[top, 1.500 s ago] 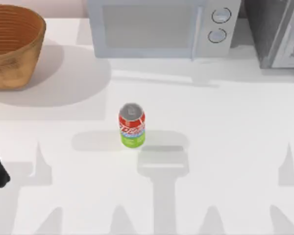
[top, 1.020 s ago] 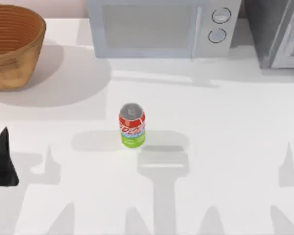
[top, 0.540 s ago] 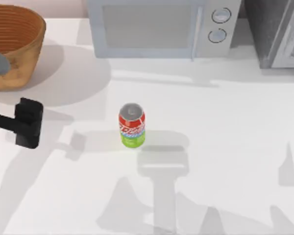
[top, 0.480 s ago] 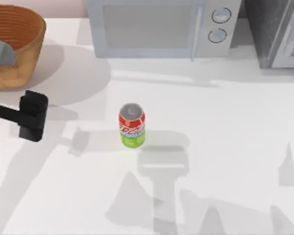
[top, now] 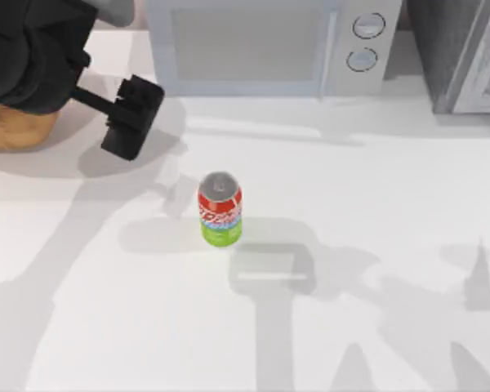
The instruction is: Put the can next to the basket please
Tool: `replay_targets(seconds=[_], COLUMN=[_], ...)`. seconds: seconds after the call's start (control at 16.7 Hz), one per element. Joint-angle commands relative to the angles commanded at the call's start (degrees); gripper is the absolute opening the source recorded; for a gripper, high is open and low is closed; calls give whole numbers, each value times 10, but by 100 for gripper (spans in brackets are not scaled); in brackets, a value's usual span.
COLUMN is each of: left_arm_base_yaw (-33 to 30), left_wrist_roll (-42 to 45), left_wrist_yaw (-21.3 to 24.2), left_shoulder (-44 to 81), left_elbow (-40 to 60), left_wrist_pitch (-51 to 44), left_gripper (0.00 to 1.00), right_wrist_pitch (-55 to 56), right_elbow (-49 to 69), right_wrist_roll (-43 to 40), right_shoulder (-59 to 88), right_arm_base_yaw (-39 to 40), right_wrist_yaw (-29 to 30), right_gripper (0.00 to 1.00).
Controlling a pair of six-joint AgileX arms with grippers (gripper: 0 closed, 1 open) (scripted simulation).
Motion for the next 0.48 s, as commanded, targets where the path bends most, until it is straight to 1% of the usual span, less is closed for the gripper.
replay_targets(seconds=[0.48], left_arm_base_yaw=[-83], left_wrist_roll=[25], left_wrist_yaw=[17], left_shoulder=[354], left_elbow=[296], left_wrist_pitch=[-213], left_gripper=[100], right_wrist_pitch=[0], right_elbow=[0], right_wrist_roll=[0], right_shoulder=[0], right_arm_base_yaw=[0], right_wrist_yaw=[0], right_gripper=[100])
